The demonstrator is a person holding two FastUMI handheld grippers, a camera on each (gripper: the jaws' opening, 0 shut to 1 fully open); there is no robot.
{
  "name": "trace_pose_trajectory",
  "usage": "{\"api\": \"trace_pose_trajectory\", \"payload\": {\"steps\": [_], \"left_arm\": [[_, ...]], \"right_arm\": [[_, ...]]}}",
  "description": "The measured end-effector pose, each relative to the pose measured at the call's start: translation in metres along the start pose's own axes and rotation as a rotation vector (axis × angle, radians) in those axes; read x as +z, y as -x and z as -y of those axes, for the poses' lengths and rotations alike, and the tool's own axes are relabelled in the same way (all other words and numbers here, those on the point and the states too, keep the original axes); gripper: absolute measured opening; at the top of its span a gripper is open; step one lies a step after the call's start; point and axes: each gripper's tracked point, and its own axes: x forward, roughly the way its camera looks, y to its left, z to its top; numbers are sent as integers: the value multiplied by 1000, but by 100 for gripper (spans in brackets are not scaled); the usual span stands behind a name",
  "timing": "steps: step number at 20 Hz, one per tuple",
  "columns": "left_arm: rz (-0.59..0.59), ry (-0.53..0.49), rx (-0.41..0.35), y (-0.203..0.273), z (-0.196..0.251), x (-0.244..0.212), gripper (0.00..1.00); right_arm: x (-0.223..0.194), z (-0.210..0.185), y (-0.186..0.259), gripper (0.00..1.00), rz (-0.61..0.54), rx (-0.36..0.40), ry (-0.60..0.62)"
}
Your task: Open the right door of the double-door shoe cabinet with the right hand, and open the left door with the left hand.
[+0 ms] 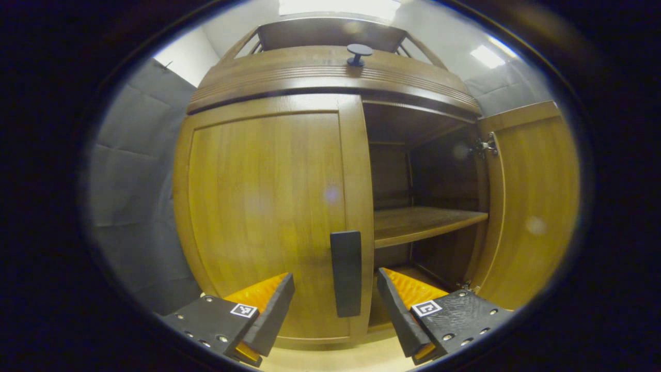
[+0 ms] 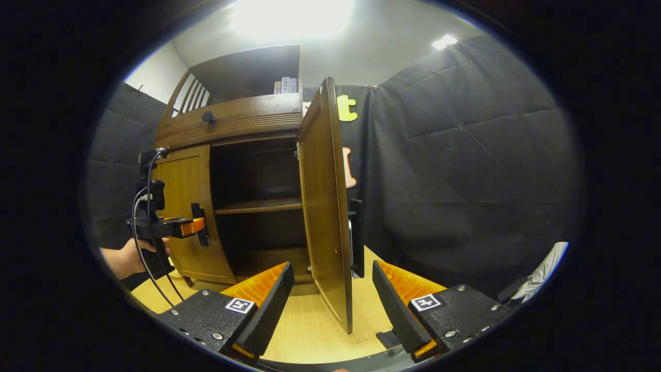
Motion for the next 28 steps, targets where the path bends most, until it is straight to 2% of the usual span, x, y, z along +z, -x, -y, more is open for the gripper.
{"api": "trace_pose_trajectory", "payload": {"steps": [1,7,10,11,12,15,19,21,24,25,28], "left_arm": [[-3,11,-1,0,1,0,98],[-29,9,14,0,0,-5,98],[-46,36,13,-1,2,-8,83],[-39,52,14,1,5,-4,82],[-30,61,16,-1,0,1,70],[-39,83,-14,1,5,4,26],[-54,51,-10,9,0,10,14],[-57,60,-16,5,2,7,23],[-66,65,-24,8,1,6,20],[-67,68,-27,9,1,8,15],[-65,75,-33,10,0,10,19]], "right_arm": [[-2,-1,-2,94,-6,0,3],[4,-12,-7,94,21,24,18],[5,-8,-8,94,31,17,49],[4,-5,-8,94,28,17,48],[4,-4,-8,94,28,17,42],[6,-5,-12,94,26,18,21],[6,-11,-14,94,27,29,26],[6,-14,-13,94,28,34,33],[5,-19,-14,94,26,47,34],[6,-21,-14,94,29,51,30],[7,-26,-13,94,33,64,24]]}}
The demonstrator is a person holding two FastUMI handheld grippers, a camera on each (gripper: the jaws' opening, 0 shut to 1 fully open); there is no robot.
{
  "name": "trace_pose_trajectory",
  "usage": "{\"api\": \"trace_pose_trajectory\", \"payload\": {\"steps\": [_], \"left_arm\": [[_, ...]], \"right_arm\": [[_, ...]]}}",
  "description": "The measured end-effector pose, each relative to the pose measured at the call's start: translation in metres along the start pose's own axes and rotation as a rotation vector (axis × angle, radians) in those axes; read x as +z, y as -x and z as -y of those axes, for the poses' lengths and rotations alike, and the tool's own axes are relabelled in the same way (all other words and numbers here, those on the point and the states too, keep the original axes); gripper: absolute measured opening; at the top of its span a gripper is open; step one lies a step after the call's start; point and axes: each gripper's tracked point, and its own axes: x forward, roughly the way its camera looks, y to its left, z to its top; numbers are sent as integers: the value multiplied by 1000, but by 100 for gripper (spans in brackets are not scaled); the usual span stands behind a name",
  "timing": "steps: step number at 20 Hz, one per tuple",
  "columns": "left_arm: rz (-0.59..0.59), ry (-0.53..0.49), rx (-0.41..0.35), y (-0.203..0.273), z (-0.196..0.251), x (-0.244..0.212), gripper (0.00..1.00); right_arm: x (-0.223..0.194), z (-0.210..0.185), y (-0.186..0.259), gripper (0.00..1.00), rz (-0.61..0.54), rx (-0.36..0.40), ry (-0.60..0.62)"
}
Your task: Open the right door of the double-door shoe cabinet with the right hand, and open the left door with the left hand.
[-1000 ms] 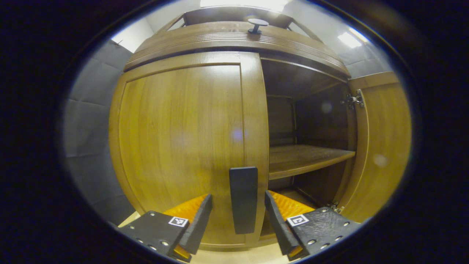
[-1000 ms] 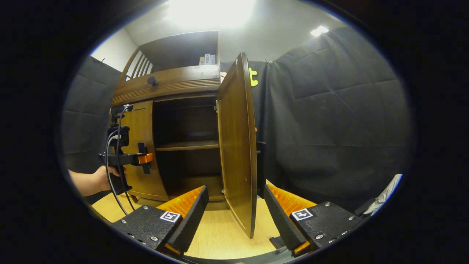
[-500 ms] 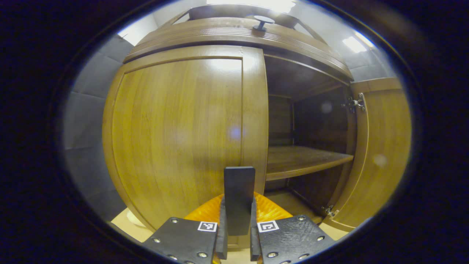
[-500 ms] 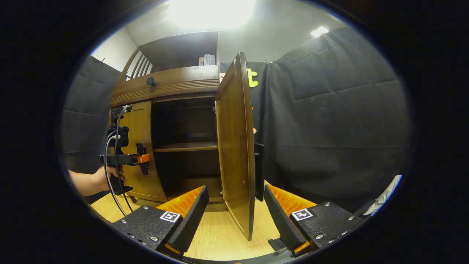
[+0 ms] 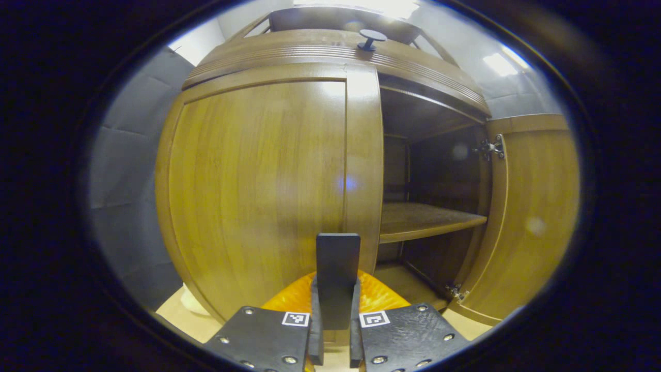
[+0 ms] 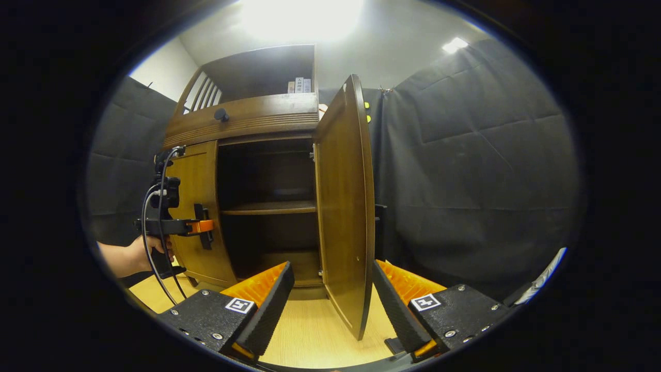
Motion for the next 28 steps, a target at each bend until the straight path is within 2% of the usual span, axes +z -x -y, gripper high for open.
{"api": "trace_pose_trajectory", "payload": {"steps": [6,8,10,11,21,25,26,28], "left_arm": [[7,6,-16,2,1,3,26],[9,7,-21,2,1,6,26],[11,8,-24,2,1,4,20],[11,7,-24,2,1,5,26],[2,32,-15,4,-2,4,26],[-3,46,-3,4,-4,6,23],[-6,43,1,4,-5,5,22],[-4,40,8,3,-4,4,21]], "right_arm": [[-2,-14,4,94,-11,29,6],[-2,-20,5,94,-13,40,13],[-3,-25,6,94,-15,47,14],[-5,-28,6,94,-16,51,12],[2,-48,10,94,-15,79,9],[1,-58,12,94,-16,94,13],[0,-60,12,97,-18,98,12],[-2,-65,14,94,-25,108,8]]}}
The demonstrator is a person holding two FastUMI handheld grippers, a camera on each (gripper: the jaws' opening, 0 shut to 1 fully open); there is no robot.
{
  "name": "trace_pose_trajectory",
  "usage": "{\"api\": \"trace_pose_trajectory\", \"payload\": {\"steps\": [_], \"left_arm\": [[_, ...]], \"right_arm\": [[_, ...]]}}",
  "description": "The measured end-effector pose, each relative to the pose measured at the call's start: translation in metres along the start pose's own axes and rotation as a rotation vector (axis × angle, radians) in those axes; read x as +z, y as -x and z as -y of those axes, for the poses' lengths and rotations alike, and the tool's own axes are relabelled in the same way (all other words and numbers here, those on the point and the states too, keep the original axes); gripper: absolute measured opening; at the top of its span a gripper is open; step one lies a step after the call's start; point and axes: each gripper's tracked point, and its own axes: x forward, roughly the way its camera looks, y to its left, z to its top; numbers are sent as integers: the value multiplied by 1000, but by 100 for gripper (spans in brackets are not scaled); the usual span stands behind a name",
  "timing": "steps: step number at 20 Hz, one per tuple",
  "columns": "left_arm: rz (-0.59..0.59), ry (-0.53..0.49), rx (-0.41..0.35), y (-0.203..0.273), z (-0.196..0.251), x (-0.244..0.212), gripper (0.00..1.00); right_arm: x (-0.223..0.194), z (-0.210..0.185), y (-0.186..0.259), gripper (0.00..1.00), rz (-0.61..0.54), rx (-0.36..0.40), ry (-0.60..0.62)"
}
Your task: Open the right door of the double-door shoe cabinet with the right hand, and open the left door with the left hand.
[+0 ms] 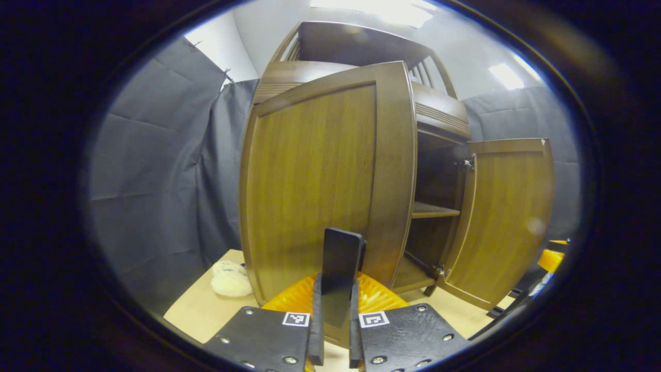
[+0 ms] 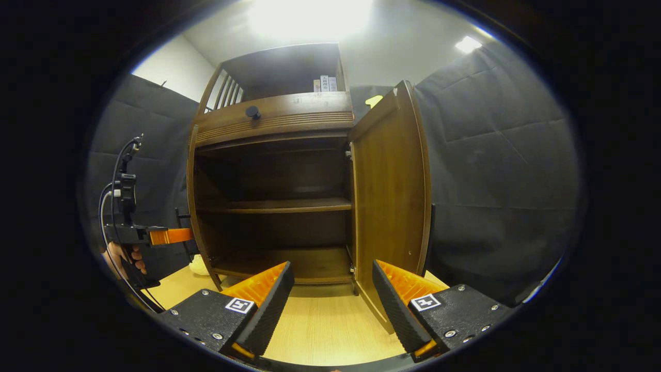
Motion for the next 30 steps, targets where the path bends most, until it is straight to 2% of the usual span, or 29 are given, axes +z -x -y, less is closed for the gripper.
{"api": "trace_pose_trajectory", "payload": {"steps": [1,2,6,11,12,14,15,19,20,24,25,26,27,28,30], "left_arm": [[2,0,5,-1,0,0,20],[5,0,11,-2,-1,-1,14],[13,-11,49,-4,-3,-1,14],[14,-11,135,-11,-7,-14,14],[6,-1,147,-11,-6,-15,24],[14,1,183,-9,-12,-11,24],[17,7,188,-11,-10,-11,14],[37,11,222,-7,-14,-8,19],[41,7,231,-7,-17,-7,24],[44,-5,274,4,-28,5,24],[46,-9,289,7,-30,8,14],[44,-13,307,7,-33,5,24],[44,-16,330,10,-36,6,24],[47,-20,351,14,-40,8,19],[57,-34,393,28,-54,6,19]], "right_arm": [[0,-3,0,94,-1,5,-1],[0,-5,0,94,0,8,-1],[2,-15,1,94,7,24,0],[2,-29,-2,94,7,53,1],[1,-33,-3,94,6,62,4],[1,-39,-4,94,3,76,9],[-1,-42,-4,94,2,82,10],[-3,-49,-7,94,-10,97,10],[-2,-51,-8,94,-11,99,5],[-2,-54,-6,94,-12,100,3],[-1,-55,-6,94,-14,104,0],[0,-56,-5,94,-12,110,-5],[0,-56,-5,94,-9,115,-6],[1,-55,-5,94,-9,116,-7],[4,-53,-5,94,-9,118,-19]]}}
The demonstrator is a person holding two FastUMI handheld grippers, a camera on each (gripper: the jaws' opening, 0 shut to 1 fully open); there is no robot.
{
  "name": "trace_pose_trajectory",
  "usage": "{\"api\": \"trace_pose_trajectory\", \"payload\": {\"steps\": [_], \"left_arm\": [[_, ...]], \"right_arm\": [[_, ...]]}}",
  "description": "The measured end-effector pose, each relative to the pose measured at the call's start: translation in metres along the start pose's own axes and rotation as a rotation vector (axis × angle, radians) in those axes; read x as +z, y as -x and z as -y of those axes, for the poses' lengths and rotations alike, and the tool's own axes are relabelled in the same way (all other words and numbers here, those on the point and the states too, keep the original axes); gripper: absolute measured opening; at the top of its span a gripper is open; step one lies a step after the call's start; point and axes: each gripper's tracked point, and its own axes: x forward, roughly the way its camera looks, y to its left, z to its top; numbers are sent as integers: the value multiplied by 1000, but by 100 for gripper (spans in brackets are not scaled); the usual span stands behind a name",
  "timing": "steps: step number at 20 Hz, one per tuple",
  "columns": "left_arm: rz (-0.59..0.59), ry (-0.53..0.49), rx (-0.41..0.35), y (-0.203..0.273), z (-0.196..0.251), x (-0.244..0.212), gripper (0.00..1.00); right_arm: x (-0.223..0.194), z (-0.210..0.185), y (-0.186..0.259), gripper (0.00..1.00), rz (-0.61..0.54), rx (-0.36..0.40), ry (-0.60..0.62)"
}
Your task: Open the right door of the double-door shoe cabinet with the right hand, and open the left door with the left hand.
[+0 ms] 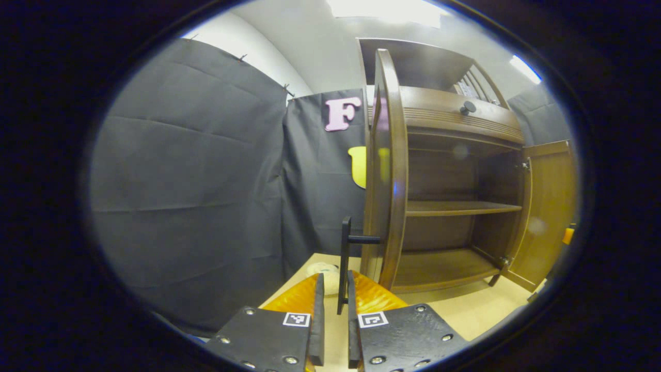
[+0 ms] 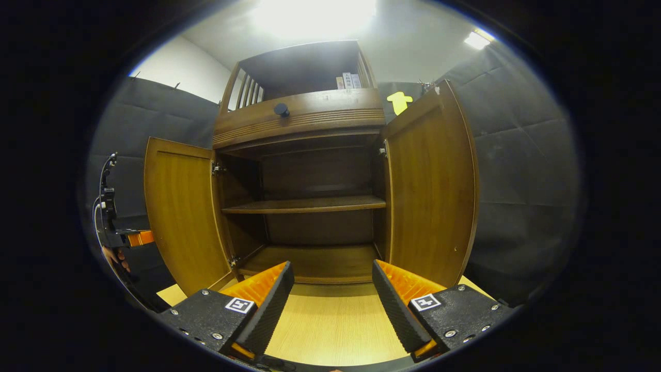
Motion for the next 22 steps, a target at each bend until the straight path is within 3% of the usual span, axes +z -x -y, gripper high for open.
{"api": "trace_pose_trajectory", "payload": {"steps": [4,5,6,8,10,11,12,17,21,22], "left_arm": [[26,-29,72,26,-24,17,24],[33,-20,71,32,-24,21,13],[37,-13,76,40,-24,24,24],[43,-4,75,56,-22,31,24],[56,0,51,72,-9,40,24],[58,-2,36,80,0,42,14],[61,-6,19,92,13,42,24],[81,-26,-62,136,61,52,20],[73,-25,-119,161,90,47,13],[65,-23,-126,163,95,44,19]], "right_arm": [[14,14,14,94,34,-12,-6],[14,20,19,94,31,-16,0],[13,26,24,94,23,-19,3],[15,39,37,94,15,-35,-1],[20,52,51,94,24,-57,-14],[21,56,58,94,31,-67,-20],[22,60,63,94,35,-75,-26],[15,78,88,91,22,-107,-46],[12,88,107,94,27,-139,-54],[11,91,111,94,29,-144,-54]]}}
